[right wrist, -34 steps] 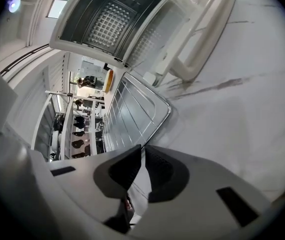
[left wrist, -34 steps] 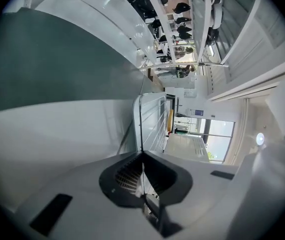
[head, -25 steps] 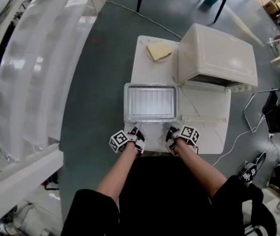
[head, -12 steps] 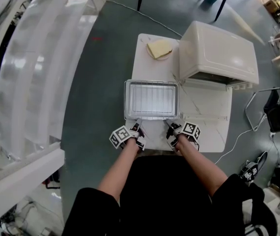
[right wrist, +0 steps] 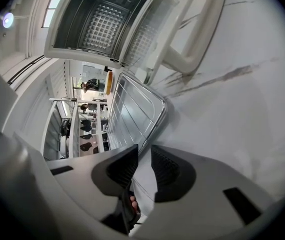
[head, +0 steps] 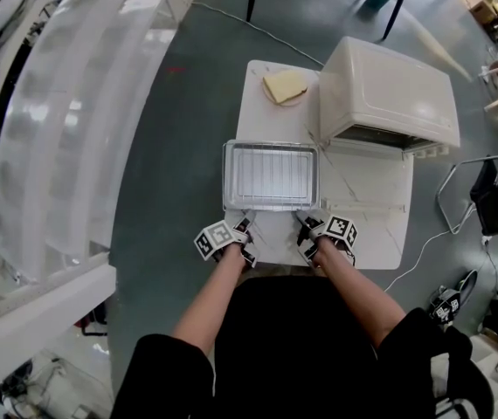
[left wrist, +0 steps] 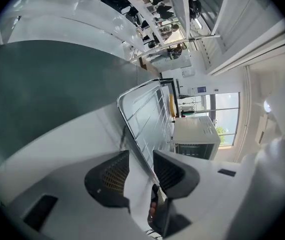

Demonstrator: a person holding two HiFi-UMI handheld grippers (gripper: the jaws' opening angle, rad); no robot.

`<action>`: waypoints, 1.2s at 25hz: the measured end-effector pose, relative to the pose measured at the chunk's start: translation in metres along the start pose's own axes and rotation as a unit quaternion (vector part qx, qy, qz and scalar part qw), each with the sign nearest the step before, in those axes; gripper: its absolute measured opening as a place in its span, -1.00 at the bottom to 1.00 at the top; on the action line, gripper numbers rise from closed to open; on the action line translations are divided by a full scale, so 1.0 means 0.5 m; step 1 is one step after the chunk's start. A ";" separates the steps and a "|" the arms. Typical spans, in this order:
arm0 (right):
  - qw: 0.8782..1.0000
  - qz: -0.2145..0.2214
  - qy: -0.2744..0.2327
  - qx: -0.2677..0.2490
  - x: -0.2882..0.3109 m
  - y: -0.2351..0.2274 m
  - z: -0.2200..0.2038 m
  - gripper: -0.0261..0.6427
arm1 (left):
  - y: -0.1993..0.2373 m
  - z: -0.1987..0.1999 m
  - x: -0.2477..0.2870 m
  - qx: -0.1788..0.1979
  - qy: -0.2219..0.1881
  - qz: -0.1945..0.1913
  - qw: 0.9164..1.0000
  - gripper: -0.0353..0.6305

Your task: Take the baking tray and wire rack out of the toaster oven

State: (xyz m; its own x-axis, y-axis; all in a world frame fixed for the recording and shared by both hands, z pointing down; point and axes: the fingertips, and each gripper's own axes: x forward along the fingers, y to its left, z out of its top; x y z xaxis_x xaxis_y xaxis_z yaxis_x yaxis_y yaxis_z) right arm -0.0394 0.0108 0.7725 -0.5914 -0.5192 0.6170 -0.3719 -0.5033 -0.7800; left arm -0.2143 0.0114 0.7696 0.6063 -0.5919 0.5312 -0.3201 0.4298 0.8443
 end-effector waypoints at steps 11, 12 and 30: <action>0.994 0.013 0.008 -0.111 -0.126 0.055 -0.022 -0.57 | -0.051 -0.066 -0.059 0.089 0.020 -0.034 0.995 -0.47; 0.990 0.014 0.004 -0.138 -0.153 0.065 -0.020 -0.57 | -0.060 -0.076 -0.072 0.107 0.019 -0.040 0.993 -0.47; 0.835 0.008 -0.239 -0.495 -0.891 0.107 0.186 -0.84 | -0.521 -0.508 -0.262 0.520 -0.186 -0.127 0.824 -0.83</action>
State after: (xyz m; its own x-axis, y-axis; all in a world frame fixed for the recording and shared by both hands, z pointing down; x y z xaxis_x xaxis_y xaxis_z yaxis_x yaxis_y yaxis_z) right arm 0.2708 0.1509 0.4659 -0.3363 -0.8557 0.3932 -0.9164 0.2010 -0.3463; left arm -0.0255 0.1503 0.4621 0.5469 -0.8238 0.1494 -0.7852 -0.4428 0.4328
